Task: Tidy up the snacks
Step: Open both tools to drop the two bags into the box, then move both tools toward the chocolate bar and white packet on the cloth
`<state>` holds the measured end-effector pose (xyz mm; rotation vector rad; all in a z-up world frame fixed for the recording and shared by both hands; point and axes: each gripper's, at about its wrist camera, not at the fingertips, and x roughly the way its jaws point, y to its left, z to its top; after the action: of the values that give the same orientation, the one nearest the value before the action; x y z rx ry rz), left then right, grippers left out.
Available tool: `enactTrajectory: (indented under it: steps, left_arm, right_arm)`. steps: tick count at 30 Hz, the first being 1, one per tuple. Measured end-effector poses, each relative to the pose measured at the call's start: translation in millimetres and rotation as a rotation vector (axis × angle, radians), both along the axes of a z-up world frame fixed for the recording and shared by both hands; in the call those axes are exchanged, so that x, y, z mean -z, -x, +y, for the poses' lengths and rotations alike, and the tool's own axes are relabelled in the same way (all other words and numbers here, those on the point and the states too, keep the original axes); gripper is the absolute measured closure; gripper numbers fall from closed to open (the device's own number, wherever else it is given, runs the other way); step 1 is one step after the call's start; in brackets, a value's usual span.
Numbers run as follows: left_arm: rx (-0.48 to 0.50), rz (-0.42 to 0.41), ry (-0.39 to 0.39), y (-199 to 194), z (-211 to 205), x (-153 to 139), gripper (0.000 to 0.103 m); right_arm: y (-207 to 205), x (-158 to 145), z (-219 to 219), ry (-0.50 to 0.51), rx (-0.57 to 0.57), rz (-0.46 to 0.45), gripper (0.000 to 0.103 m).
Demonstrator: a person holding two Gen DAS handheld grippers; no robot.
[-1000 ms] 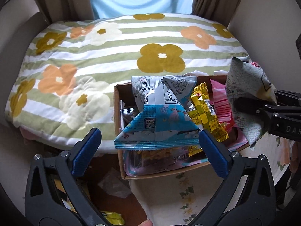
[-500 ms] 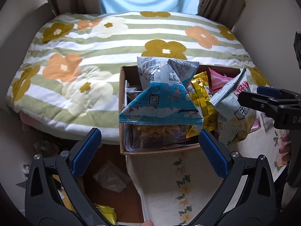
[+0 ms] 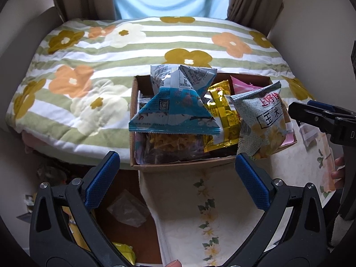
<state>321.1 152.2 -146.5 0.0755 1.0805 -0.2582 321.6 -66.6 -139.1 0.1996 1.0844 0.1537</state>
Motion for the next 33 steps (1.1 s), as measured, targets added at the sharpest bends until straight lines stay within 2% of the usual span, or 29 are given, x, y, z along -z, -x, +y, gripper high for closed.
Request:
enactTrajectory:
  steps: [10,15,18,21,28,33]
  left_arm:
    - [0.028,-0.042,0.002,18,-27,-24,0.000]
    - [0.035,-0.068,0.009,29,-60,-37,0.000]
    - [0.035,-0.080,0.003,36,-90,-41,0.000]
    - [0.051,-0.073,0.028,41,-125,-42,0.000]
    - [0.138,-0.086,0.030,46,-222,-41,0.000]
    - [0.197,-0.078,0.032,34,-288,-33,0.000]
  right_arm:
    - [27,-14,-29,0.003,0.035,-0.026,0.002]
    - [45,-15,-70,0.001,0.061,-0.055,0.002]
    - [58,-13,-102,0.013,0.067,-0.069,0.002]
    - [71,-10,-137,0.023,0.069,-0.062,0.001]
    - [96,4,-219,0.037,0.091,-0.019,0.001]
    - [108,18,-264,0.066,0.099,-0.003,0.001]
